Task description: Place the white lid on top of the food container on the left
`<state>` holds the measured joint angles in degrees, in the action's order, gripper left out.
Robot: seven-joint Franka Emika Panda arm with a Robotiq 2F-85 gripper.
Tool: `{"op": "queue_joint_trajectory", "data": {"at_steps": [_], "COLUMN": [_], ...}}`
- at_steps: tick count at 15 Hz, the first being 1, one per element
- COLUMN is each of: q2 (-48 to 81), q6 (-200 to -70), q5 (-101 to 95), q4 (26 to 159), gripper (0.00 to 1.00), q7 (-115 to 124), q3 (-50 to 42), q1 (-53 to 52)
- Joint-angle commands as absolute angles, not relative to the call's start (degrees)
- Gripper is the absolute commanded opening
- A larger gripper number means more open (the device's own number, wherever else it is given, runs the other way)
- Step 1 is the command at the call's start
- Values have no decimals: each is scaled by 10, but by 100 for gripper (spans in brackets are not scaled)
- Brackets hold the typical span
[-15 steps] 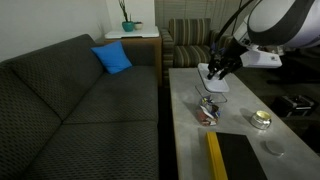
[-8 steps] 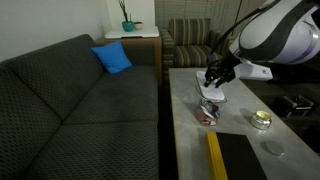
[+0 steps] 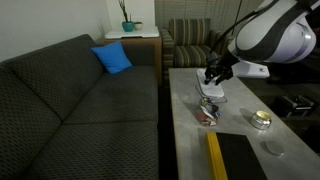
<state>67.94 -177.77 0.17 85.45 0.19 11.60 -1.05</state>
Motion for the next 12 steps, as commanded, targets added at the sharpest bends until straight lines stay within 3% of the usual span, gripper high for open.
{"op": "queue_joint_trajectory", "data": {"at_steps": [1, 12], "q2": [661, 673], "q6": [-1717, -1584], "q5": [17, 4], "q4": [846, 792], "gripper": [29, 29], "q7": [32, 48], "q3": [63, 31], "q1": [-51, -87]}}
